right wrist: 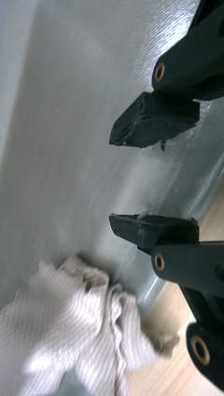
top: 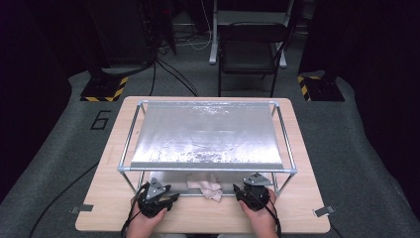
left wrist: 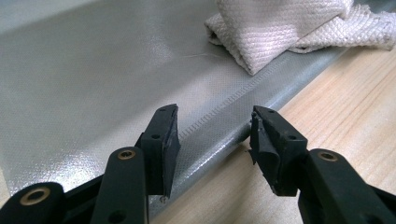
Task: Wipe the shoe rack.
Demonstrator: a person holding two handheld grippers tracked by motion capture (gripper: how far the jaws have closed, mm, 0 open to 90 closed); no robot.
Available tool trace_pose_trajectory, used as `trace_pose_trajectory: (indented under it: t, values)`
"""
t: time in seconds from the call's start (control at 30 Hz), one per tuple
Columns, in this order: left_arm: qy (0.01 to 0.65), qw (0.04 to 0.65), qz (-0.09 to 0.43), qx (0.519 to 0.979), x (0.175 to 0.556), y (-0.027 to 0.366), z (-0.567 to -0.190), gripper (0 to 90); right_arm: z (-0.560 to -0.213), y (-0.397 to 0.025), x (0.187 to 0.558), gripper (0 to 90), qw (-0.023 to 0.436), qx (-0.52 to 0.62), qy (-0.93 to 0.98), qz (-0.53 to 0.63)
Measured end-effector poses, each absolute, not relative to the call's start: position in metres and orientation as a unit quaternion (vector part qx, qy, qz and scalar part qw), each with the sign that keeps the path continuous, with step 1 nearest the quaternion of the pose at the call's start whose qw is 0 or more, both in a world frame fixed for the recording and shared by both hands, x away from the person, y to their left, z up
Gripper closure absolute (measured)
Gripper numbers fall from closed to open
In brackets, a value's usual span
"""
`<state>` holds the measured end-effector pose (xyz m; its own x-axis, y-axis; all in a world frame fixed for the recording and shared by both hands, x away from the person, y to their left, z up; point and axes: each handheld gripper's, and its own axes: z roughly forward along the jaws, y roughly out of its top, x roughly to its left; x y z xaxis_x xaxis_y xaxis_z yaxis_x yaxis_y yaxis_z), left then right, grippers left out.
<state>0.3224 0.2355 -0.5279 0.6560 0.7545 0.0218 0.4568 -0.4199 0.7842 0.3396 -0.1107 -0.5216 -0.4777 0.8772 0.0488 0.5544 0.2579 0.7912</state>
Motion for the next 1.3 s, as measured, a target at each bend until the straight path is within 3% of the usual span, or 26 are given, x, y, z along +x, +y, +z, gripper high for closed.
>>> trace_pose_trajectory:
  t: [0.53,0.77,0.87,0.93,1.3]
  values:
    - [0.367,0.416,0.171,0.814,0.324,0.211,-0.515,37.8,-0.527,-0.112,0.341,50.9,0.198,0.478,0.76,0.393]
    - [0.355,0.423,0.163,0.818,0.327,0.196,-0.511,34.9,-0.528,-0.112,0.342,50.7,0.197,0.478,0.76,0.393]
    - [0.332,0.422,0.183,0.824,0.33,0.191,-0.507,34.1,-0.528,-0.112,0.342,50.7,0.197,0.478,0.76,0.394]
    - [0.351,0.433,0.162,0.815,0.329,0.184,-0.505,33.9,-0.528,-0.112,0.342,50.7,0.198,0.478,0.761,0.392]
    - [0.339,0.43,0.164,0.821,0.342,0.158,-0.507,33.7,-0.528,-0.112,0.341,50.7,0.195,0.48,0.759,0.394]
